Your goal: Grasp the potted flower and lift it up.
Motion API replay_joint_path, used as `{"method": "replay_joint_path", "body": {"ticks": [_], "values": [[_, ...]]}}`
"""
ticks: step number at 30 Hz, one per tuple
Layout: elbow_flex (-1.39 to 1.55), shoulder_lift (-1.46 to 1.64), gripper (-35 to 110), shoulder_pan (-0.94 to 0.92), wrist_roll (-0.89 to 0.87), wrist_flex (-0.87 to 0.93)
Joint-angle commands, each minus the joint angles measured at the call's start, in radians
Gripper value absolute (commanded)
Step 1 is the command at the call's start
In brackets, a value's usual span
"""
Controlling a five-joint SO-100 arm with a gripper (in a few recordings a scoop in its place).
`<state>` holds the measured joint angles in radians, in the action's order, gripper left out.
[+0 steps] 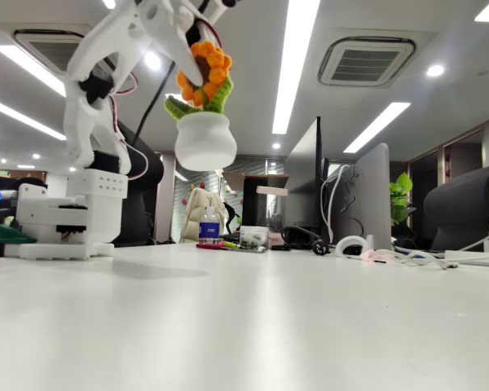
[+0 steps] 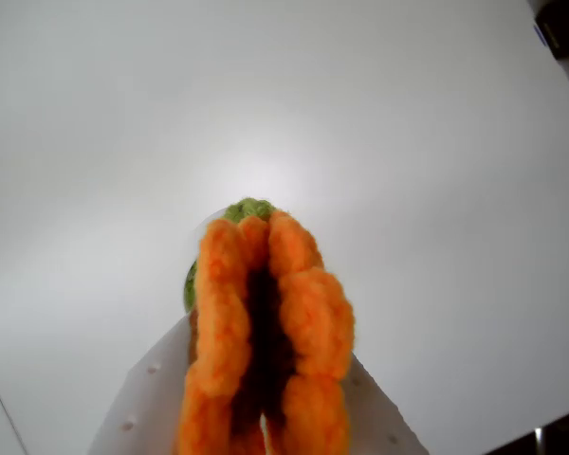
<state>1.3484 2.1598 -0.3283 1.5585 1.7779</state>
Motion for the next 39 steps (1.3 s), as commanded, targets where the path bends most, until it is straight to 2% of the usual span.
{"method": "replay_joint_path", "body": {"ticks": [1, 12, 23, 39], "values": [[-0.003, 0.130, 0, 0.057, -0.011, 0.029], [0.060, 0.489, 0, 0.259, 0.003, 0.031], [0.074, 0.749, 0, 0.359, 0.061, 0.015], [-0.049, 0.836, 0, 0.463, 0.097, -0.063]]}}
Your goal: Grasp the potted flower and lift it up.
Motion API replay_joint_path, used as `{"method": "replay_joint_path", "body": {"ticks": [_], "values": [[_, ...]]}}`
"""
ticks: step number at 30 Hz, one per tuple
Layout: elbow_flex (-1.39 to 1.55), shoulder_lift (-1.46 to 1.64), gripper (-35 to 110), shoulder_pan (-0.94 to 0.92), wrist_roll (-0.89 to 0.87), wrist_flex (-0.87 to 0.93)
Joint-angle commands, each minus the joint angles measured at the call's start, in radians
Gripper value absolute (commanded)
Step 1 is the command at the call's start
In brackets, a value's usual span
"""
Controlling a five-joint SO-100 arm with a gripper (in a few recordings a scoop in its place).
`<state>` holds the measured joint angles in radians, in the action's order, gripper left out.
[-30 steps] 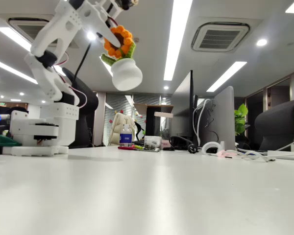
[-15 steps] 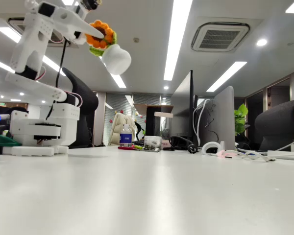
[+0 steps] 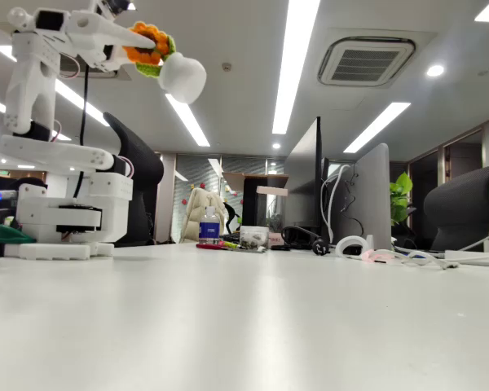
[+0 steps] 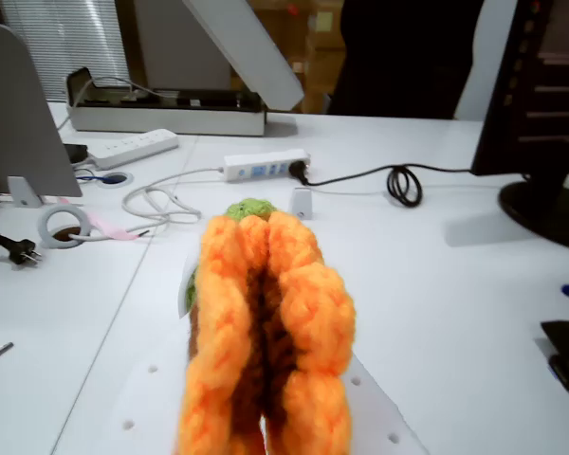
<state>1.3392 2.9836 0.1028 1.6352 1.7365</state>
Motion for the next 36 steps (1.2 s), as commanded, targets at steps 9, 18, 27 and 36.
{"method": "replay_joint_path", "body": {"ticks": [9, 18, 27, 36], "values": [[-0.060, 0.100, 0, 0.063, 0.021, 0.025], [0.118, 0.304, 0, 0.051, 0.021, 0.026], [0.135, 0.316, 0, -0.005, 0.000, 0.066], [0.213, 0.318, 0, -0.051, -0.014, 0.005]]}}
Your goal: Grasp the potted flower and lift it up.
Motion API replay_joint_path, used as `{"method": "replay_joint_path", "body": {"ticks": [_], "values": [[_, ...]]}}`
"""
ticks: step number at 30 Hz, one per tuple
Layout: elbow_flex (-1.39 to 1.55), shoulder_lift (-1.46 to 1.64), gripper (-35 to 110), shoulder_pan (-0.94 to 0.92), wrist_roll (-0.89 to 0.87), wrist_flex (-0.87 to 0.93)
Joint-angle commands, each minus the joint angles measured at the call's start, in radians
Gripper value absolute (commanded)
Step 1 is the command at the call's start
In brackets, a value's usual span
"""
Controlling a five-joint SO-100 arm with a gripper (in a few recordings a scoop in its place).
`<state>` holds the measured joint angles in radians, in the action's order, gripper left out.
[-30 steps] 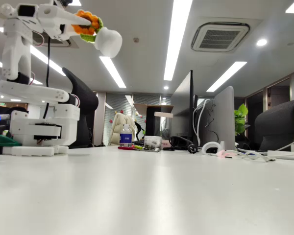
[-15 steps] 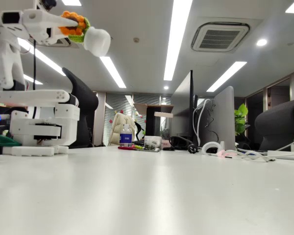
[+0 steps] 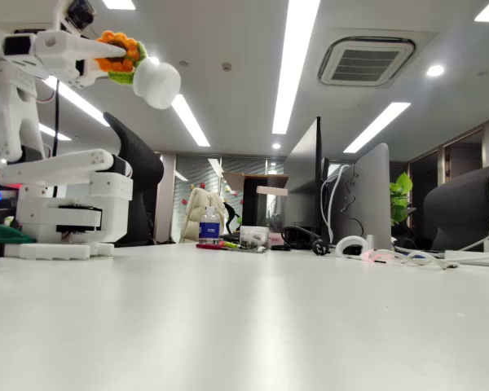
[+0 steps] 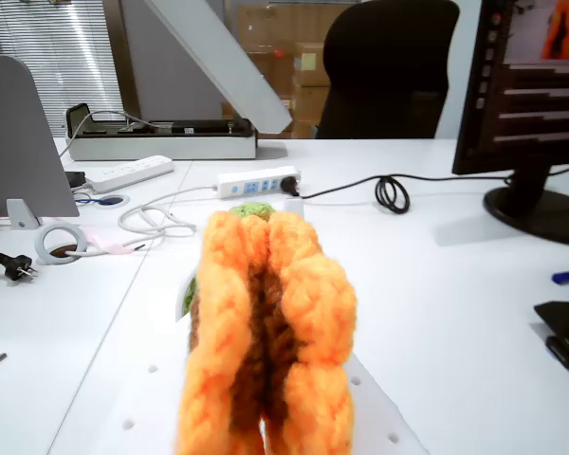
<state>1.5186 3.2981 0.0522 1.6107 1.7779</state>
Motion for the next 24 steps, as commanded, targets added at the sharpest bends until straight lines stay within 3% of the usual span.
{"method": "replay_joint_path", "body": {"ticks": [1, 24], "values": [[0.044, 0.003, 0, 0.000, 0.011, -0.049], [0.081, 0.003, 0, 0.005, 0.012, -0.167]]}}
